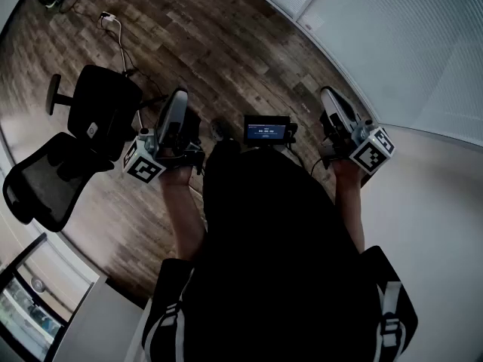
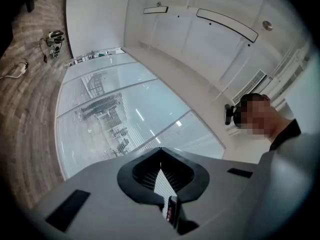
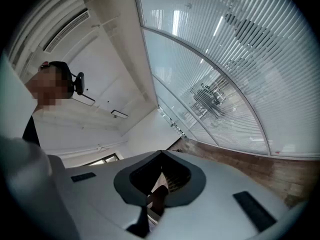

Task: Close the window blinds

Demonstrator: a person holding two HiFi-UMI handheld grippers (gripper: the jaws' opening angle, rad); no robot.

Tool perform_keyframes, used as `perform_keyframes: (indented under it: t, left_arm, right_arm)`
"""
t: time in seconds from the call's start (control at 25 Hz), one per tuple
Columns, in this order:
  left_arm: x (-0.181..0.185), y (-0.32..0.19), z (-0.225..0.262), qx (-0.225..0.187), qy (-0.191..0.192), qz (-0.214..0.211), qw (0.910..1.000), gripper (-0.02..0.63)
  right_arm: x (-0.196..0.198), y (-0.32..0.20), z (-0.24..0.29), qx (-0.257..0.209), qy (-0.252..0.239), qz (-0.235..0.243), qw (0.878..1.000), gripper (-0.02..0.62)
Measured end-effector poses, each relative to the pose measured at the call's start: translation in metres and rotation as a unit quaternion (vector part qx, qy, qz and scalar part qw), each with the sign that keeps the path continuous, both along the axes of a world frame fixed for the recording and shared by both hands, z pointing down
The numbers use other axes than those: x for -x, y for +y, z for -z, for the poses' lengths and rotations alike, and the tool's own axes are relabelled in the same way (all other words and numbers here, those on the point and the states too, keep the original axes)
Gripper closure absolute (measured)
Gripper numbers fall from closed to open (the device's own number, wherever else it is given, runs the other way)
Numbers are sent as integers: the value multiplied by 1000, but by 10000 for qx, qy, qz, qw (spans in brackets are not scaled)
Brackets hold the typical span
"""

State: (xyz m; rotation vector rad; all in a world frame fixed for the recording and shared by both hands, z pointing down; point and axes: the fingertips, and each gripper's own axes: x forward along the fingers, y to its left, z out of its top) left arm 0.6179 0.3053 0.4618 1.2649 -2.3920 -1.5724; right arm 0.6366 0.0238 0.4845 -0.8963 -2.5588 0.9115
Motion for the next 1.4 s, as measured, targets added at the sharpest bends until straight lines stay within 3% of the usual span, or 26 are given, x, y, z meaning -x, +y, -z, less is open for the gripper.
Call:
perform_keyframes:
  t: [0.96, 1.4]
  left_arm:
    - [3, 0, -15, -62, 116, 44, 9999, 600]
    - [69, 52, -30, -186, 201, 182, 9995, 600]
  right_arm:
    - [10, -4, -12, 74, 236, -120, 9996, 586]
    - [83, 31, -18, -78, 290, -184, 9994, 586]
